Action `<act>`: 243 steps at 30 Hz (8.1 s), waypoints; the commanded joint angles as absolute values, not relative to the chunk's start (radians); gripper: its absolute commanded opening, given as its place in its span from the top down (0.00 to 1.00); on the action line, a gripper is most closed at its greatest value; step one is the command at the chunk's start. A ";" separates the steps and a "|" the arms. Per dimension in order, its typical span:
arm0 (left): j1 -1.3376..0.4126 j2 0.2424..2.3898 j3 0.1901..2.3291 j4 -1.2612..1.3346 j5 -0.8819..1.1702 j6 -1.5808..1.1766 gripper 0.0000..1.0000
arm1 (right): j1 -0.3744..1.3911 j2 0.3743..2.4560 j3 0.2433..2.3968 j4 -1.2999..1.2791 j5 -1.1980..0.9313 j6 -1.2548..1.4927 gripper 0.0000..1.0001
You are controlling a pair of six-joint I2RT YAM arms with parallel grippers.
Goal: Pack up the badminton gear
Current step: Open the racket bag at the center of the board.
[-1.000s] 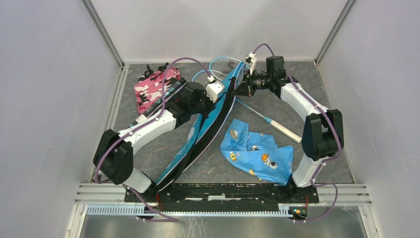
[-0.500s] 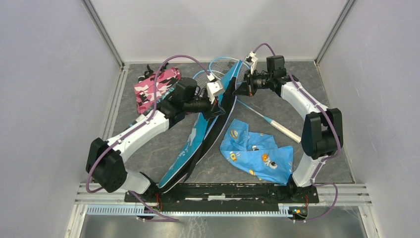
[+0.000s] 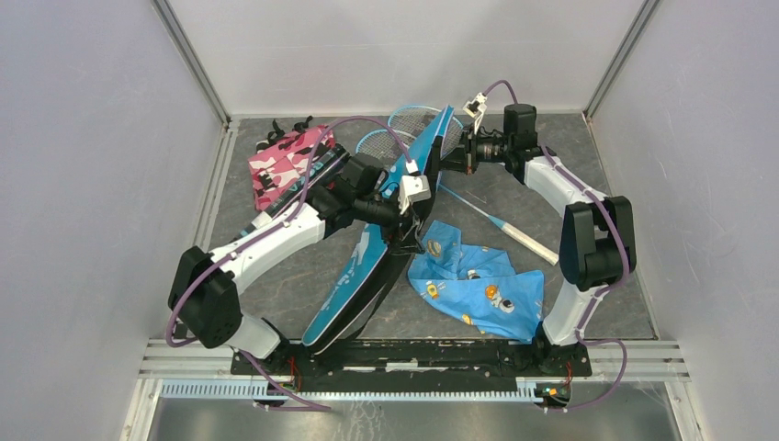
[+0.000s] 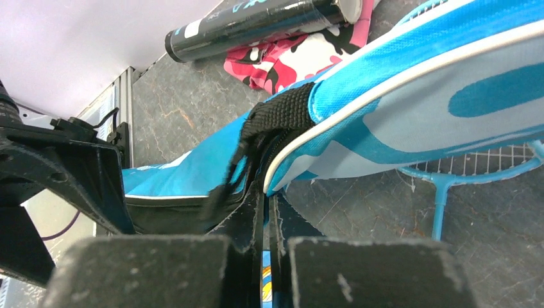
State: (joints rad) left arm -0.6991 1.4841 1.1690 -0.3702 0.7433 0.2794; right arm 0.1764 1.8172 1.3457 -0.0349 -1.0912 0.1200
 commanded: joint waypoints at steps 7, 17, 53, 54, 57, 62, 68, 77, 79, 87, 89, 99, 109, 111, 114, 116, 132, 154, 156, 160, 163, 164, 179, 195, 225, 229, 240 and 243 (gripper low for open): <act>-0.689 1.401 1.202 -0.408 0.501 0.421 0.09 | 0.170 1.839 1.351 0.079 -1.249 0.085 1.00; -0.679 1.441 1.117 -0.251 0.152 0.403 0.11 | 0.171 1.852 1.397 -0.089 -1.261 -0.055 1.00; -0.874 1.514 0.910 -0.046 -0.393 0.518 0.53 | 0.170 1.906 1.468 -0.185 -1.218 -0.087 1.00; -0.874 1.515 0.914 -0.053 -0.391 0.520 0.59 | 0.170 1.909 1.471 -0.187 -1.218 -0.090 1.00; -0.874 1.510 0.928 -0.069 -0.390 0.522 0.76 | 0.169 1.913 1.478 -0.203 -1.212 -0.103 1.00; -0.869 1.485 0.944 -0.071 -0.393 0.496 0.98 | 0.164 1.919 1.487 -0.244 -1.197 -0.139 1.00; -0.851 1.412 0.939 -0.043 -0.360 0.421 0.98 | 0.157 1.922 1.507 -0.317 -1.158 -0.200 0.98; -0.801 1.382 0.995 -0.095 -0.238 0.309 0.98 | 0.153 1.944 1.531 -0.415 -1.097 -0.239 0.76; -0.790 1.393 1.004 -0.100 -0.227 0.290 0.98 | 0.151 1.934 1.519 -0.423 -1.074 -0.241 0.65; -0.774 1.416 1.013 -0.086 -0.253 0.243 0.98 | 0.113 1.876 1.497 -0.495 -0.985 -0.251 0.33; -0.769 1.419 1.020 -0.091 -0.253 0.229 0.98 | 0.097 1.857 1.495 -0.530 -0.972 -0.274 0.28; -0.738 1.436 1.046 -0.116 -0.185 0.155 0.98 | 0.066 1.711 1.372 -0.482 -0.996 -0.233 0.19; -0.723 1.424 1.048 -0.128 -0.131 0.113 0.98 | 0.181 1.671 1.122 -0.049 -1.053 0.082 0.19; -0.720 1.423 1.045 -0.127 -0.128 0.108 0.98 | 0.212 1.667 1.071 0.048 -1.023 0.154 0.19; -0.716 1.424 1.043 -0.125 -0.117 0.100 0.98 | 0.235 1.674 1.028 0.142 -0.978 0.237 0.18; -0.715 1.425 1.042 -0.123 -0.110 0.094 0.98 | 0.244 1.689 1.015 0.176 -0.951 0.277 0.16; -0.713 1.433 1.048 -0.128 -0.069 0.069 0.98 | 0.299 1.849 1.034 0.411 -0.874 0.509 0.10; -0.713 1.489 0.992 -0.003 0.108 0.272 0.60 | 0.313 1.902 1.023 0.891 -0.913 0.935 0.30; -0.713 1.502 1.003 -0.003 0.107 0.280 0.54 | 0.314 1.899 1.023 0.895 -0.913 0.944 0.31; -0.715 1.530 1.018 0.030 0.037 0.279 0.44 | 0.314 1.900 1.030 0.894 -0.918 0.952 0.32; -0.716 1.547 1.016 0.058 -0.047 0.288 0.35 | 0.314 1.905 1.036 0.893 -0.923 0.957 0.32; -0.716 1.554 1.016 0.070 -0.076 0.294 0.32 | 0.314 1.906 1.038 0.892 -0.925 0.959 0.32; -0.724 1.600 0.945 0.300 -0.264 0.401 0.00 | 0.313 1.914 1.066 0.830 -0.943 0.943 0.32; -0.724 1.634 0.797 0.629 -0.242 0.501 0.00 | 0.312 1.910 1.089 0.804 -0.980 0.939 0.32; -0.747 1.757 0.656 1.141 -0.257 0.681 0.00 | 0.311 1.918 1.076 0.922 -0.979 1.128 0.37; -0.751 1.785 0.705 1.110 -0.314 0.691 0.00 | 0.313 1.917 1.063 0.938 -0.970 1.154 0.38; -0.749 1.707 0.756 0.944 -0.385 0.588 0.57 | 0.299 1.959 1.112 0.803 -0.992 1.048 0.37; -0.749 1.680 0.781 0.833 -0.384 0.524 0.77 | 0.294 1.963 1.135 0.768 -1.002 1.020 0.34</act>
State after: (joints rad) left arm -0.7502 1.7535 0.7208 0.9237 -0.3630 0.6250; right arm 0.3042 1.9518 1.0706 0.8082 -0.9730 1.0843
